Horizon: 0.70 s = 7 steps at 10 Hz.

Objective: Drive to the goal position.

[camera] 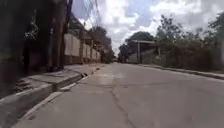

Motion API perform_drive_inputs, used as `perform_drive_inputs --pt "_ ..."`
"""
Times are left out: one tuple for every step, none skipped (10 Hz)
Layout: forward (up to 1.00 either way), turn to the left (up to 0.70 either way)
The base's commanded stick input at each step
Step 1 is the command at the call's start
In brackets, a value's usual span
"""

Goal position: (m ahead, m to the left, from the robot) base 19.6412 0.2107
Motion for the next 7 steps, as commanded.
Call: perform_drive_inputs --pt "1.00 0.00" --pt "0.80 0.00" --pt "0.80 -0.07" --pt "0.80 -0.31" --pt "0.90 -0.36" --pt "0.99 -0.24" --pt "1.00 -0.03"
